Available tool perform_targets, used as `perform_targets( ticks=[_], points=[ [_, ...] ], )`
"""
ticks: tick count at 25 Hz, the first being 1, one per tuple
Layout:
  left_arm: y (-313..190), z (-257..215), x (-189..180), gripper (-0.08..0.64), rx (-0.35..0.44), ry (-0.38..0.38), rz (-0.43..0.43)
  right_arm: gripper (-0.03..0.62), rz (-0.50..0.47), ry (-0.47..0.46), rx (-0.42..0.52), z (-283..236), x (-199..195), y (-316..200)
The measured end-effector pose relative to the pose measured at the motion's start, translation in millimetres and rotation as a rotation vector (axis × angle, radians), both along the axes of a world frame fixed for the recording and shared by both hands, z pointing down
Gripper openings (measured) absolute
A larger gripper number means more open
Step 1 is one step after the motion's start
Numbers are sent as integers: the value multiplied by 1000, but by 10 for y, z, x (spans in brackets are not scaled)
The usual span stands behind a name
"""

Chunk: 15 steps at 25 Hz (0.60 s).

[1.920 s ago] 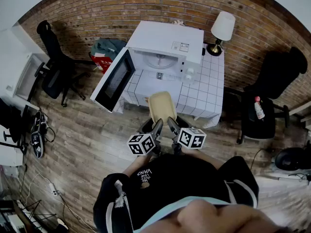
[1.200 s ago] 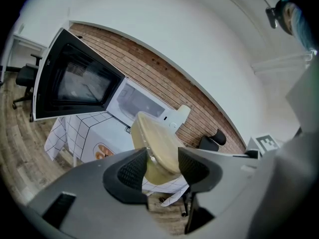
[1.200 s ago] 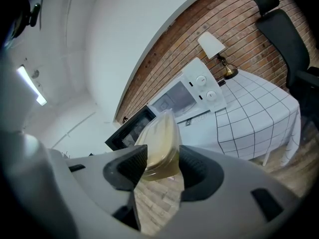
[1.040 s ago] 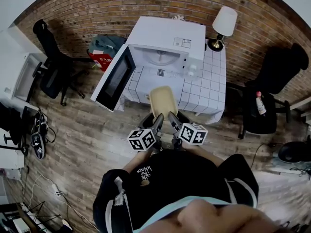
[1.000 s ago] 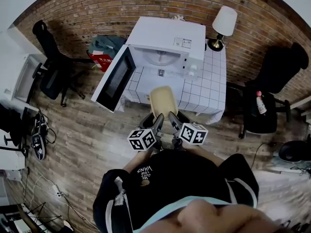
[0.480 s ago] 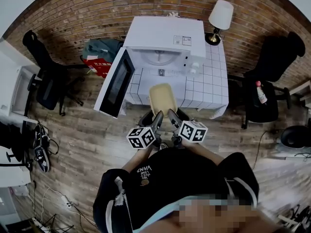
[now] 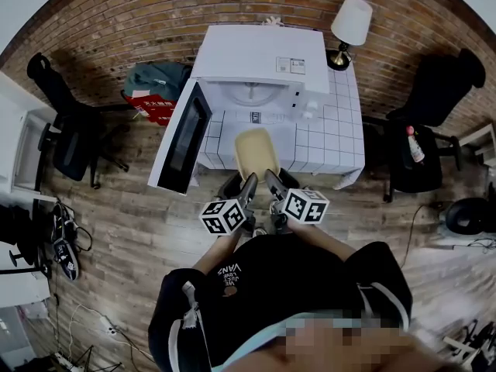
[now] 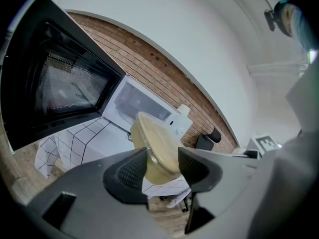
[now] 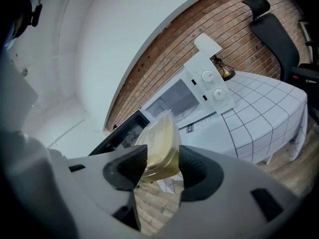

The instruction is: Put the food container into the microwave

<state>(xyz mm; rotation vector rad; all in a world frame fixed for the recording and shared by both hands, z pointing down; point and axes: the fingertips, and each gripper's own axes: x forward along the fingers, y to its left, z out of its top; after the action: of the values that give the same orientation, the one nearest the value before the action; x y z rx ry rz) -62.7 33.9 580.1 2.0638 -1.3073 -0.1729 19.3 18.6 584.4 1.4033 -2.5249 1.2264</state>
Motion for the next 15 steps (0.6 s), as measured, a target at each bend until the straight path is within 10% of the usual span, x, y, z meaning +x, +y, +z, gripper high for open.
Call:
perform_targets(
  ticks=[15],
  points=[
    [-709,-5,95,201,-13,-1,-53,183,-47,-15,-11,5,85,-748]
  ],
)
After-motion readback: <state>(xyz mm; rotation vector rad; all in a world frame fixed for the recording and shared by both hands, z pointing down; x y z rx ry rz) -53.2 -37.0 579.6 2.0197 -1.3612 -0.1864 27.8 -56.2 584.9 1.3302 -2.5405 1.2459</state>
